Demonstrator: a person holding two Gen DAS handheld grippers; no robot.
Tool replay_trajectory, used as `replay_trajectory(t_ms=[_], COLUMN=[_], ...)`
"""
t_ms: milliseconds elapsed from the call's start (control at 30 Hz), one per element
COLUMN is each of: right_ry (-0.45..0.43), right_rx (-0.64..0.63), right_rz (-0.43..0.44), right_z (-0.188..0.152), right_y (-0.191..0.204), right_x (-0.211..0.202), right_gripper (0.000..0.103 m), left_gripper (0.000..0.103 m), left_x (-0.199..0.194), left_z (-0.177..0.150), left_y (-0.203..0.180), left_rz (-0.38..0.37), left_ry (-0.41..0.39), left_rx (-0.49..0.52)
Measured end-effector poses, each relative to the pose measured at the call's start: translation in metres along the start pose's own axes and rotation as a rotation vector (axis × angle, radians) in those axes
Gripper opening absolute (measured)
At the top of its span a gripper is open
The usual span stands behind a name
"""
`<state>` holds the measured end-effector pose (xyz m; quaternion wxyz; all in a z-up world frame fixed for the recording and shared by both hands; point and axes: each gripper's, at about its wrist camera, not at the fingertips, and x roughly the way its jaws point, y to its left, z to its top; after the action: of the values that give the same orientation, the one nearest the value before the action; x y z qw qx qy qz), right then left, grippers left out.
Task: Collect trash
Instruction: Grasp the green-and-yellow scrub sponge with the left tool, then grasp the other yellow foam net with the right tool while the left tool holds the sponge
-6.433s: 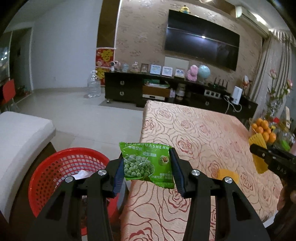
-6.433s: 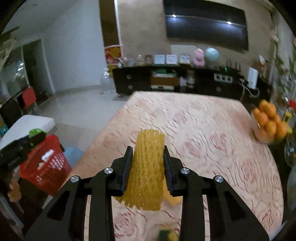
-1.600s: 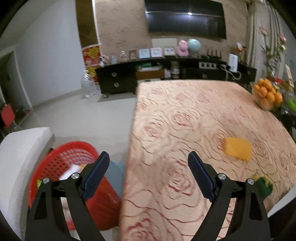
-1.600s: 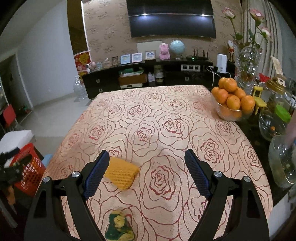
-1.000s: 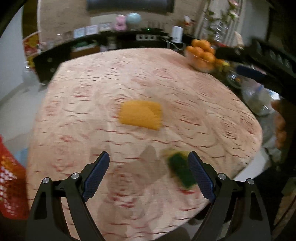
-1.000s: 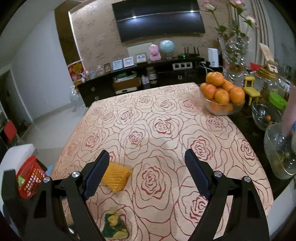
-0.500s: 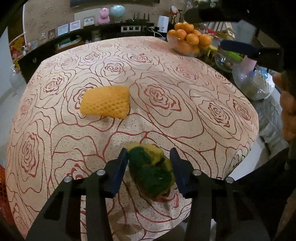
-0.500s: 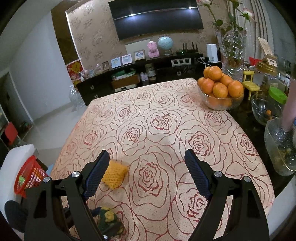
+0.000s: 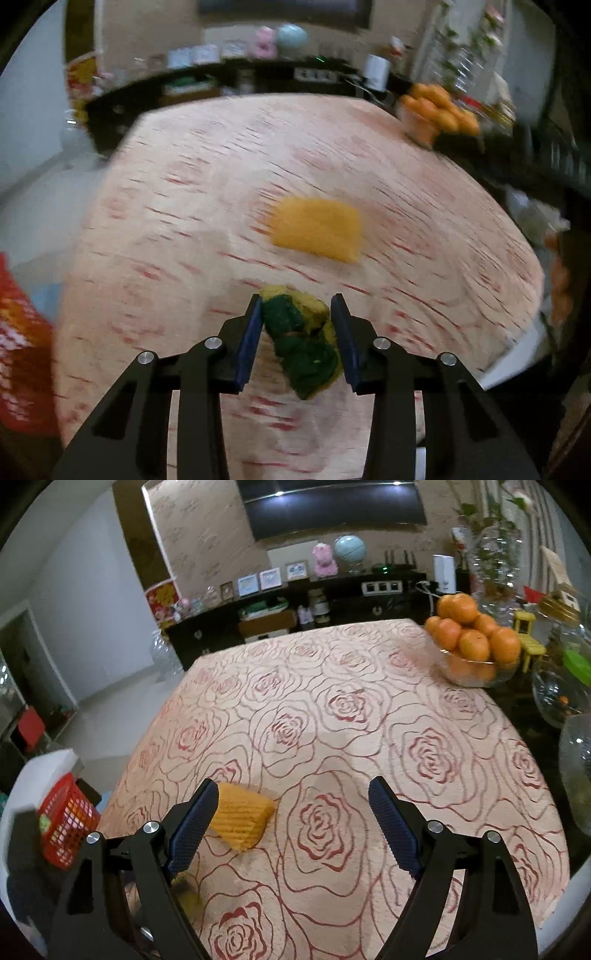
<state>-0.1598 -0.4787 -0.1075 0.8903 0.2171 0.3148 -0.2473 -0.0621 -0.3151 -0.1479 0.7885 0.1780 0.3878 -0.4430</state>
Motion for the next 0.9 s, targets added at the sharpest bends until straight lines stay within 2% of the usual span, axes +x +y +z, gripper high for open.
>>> replay_trajectory(t_ms=[200,333,633,767,900], right_ry=[0.054,0.093,0.126,0.18,0.207], right_rx=[-0.091,-0.183,-0.323,-0.367,-0.4], right_rz=[0.035,0.049,0.067,0.052,0.034], right_z=[-0.002,-0.008,-0.01,-0.017,-0.024], right_y=[0.025,0.047,0.078,0.084,0.085], right_x=[0.038,0.065,0.1,0.116,0.12], right_gripper=[0.081,0.081,0.081,0.08,0.068], left_gripper=[0.036,0.036,0.036,0.037,0.036], left_x=[-0.026,-0.041,-0.049,-0.05,-0.049], left_z=[0.009,0.009,0.005,0.003,0.004], left_y=[0.049,0.069,0.091,0.096,0.098], left_rz=[0.101,0.101,0.128,0.132,0.137], left_ry=[-0.071,-0.096,-0.097,-0.095,-0.094], left_rx=[-0.106,-0.161,-0.191,-0.202,-0.207])
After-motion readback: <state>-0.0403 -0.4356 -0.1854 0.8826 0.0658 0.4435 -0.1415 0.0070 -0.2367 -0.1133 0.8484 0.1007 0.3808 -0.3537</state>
